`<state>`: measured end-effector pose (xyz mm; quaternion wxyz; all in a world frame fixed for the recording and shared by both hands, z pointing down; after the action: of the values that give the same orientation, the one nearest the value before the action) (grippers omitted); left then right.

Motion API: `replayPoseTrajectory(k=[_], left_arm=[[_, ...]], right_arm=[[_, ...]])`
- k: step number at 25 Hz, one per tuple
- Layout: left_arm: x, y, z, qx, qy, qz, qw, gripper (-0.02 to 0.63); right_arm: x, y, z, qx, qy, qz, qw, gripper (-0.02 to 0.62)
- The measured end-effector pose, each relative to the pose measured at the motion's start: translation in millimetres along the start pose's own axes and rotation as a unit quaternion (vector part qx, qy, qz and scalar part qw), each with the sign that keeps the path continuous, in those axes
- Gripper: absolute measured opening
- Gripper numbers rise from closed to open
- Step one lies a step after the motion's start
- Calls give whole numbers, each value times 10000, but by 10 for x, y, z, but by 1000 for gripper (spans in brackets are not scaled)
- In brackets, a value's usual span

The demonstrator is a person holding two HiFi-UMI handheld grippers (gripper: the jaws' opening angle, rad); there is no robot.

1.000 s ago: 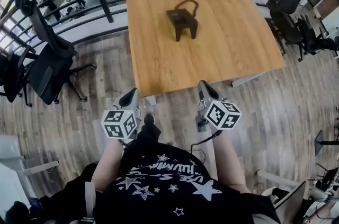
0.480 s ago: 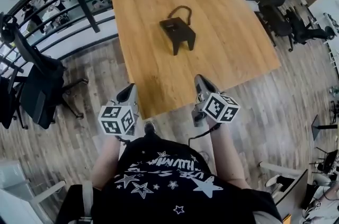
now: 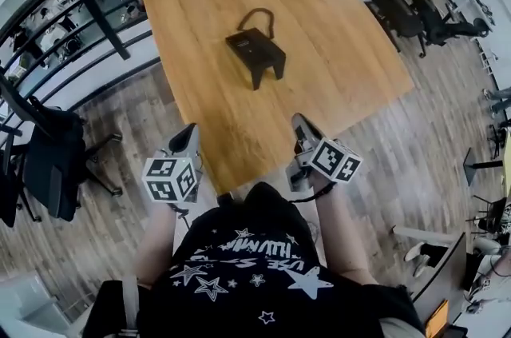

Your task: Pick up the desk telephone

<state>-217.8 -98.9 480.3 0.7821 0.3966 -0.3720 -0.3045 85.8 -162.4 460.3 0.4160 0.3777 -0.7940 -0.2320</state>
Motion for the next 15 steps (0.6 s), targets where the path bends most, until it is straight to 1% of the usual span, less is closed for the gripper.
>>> replayPoseTrajectory(k=[4, 7, 8, 10, 13, 15], left_arm=[[111, 8, 37, -79, 28, 85, 9999, 2], [174, 7, 65, -139, 23, 108, 9998, 2], [193, -2, 76, -144, 12, 121, 9998, 2], [235, -35, 110, -157, -36, 160, 9997, 2], [316, -106, 148, -191, -116, 160, 9996, 2], [377, -153, 184, -193, -198, 149, 9995, 2]], right_arm=[[84, -67, -73, 396, 73, 43, 9992, 3], [260, -84, -98, 619, 36, 144, 9980, 8], [339, -92, -92, 761, -20, 208, 9969, 31], [512, -119, -56, 1183, -193, 345, 9922, 42], [764, -179, -19, 1874, -448, 467, 9801, 79], [929, -206, -11, 2132, -530, 565, 9739, 119]])
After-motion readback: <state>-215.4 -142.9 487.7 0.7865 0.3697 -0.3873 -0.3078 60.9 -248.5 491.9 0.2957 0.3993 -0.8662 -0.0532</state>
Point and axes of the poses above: the fingertips, and each gripper's own axes: x forward along the fingers, z to its left, y out of its underside, the point moved 6 cm from there along -x, backward along the fingers, and after that the axes turned 13 degrees about y, right-handed, at the moved point
